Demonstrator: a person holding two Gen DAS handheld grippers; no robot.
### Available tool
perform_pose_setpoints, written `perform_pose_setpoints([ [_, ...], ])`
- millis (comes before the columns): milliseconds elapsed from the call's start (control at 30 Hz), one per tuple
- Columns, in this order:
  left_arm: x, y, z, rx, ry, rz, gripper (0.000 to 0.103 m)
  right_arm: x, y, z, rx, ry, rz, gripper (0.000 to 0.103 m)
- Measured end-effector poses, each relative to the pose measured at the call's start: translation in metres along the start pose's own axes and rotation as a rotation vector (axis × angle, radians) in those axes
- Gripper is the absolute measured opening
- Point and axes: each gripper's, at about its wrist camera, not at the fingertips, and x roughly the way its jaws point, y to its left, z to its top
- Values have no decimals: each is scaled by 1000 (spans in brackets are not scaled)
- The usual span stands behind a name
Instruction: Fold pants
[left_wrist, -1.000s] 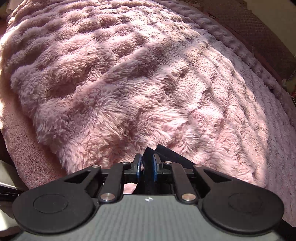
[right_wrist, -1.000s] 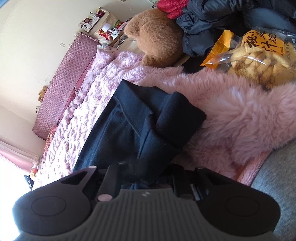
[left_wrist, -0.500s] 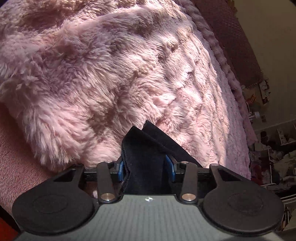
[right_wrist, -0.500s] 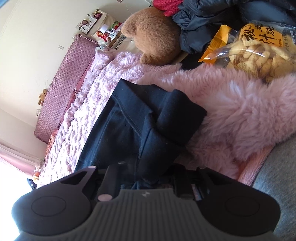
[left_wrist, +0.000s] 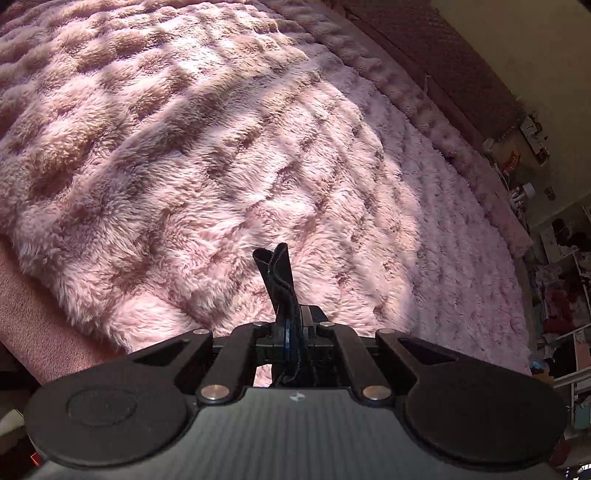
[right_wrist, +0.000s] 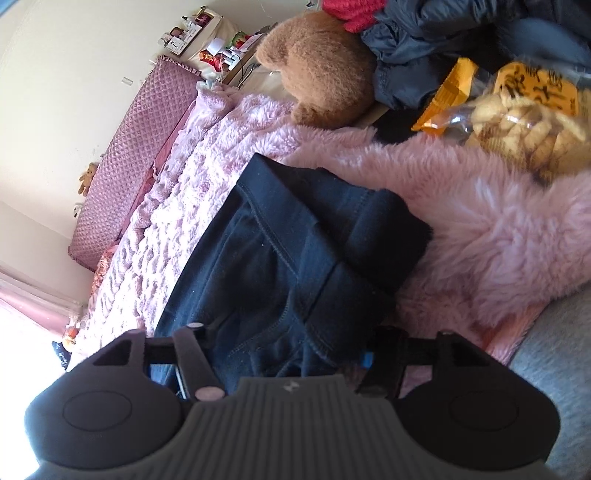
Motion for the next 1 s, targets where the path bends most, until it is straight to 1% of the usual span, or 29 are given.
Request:
perform_pose_setpoints([
  [33,-10,-18,0,12,-35,8,3,-6,8,1,-51,-16,-50,77],
  [67,-16,-34,0,29,-68,21,3,-12,19,0,-118,-40,-113,79],
  [100,-22,-45,-2,42,-94,31,3,-18,28,-2,-187,-62,-161,79],
  [133,-25,-68,-3,66,-123,48,3,-23,39,-4,-262,-78,-200,79],
  [200,-33,-96,-10,98,-157,48,3,-34,57,-11,-388,-123,-264,78],
  [267,-40,-127,-20,124,-199,13,3,-44,69,-18,-480,-176,-321,78],
  [300,-44,-141,-27,122,-210,-28,3,-49,75,-21,-520,-209,-353,78],
  [367,-50,-162,-38,102,-229,-86,3,-60,83,-25,-584,-258,-372,78],
  [433,-56,-188,-52,112,-246,-121,3,-67,88,-26,-610,-275,-364,78],
  [500,-57,-214,-67,125,-248,-157,3,-74,96,-30,-638,-300,-313,78],
  [533,-56,-225,-73,136,-242,-174,3,-77,99,-33,-649,-310,-267,67],
  [567,-53,-240,-82,147,-243,-189,3,-78,105,-37,-657,-311,-195,54],
  [600,-50,-253,-88,159,-243,-201,3,-77,109,-40,-656,-288,-121,18],
  [633,-47,-265,-94,168,-244,-208,3,-72,116,-43,-657,-238,-49,0],
  [667,-42,-280,-103,179,-243,-217,3,-67,122,-47,-659,-189,13,0],
  [700,-38,-290,-108,189,-240,-223,3,-62,127,-53,-666,-163,64,0],
  [733,-32,-308,-118,211,-234,-229,3,-57,132,-60,-684,-152,92,0],
  [767,-26,-321,-126,232,-220,-242,3,-52,137,-66,-705,-141,101,0],
  [833,-11,-345,-140,243,-175,-271,3,-36,145,-77,-731,-98,90,0],
  [900,4,-370,-154,271,-147,-269,3,-22,143,-82,-703,-36,81,0],
  [967,19,-394,-171,305,-121,-271,3,-12,134,-82,-665,17,35,0],
  [1000,25,-403,-177,314,-102,-279,3,-9,123,-83,-643,31,-4,0],
])
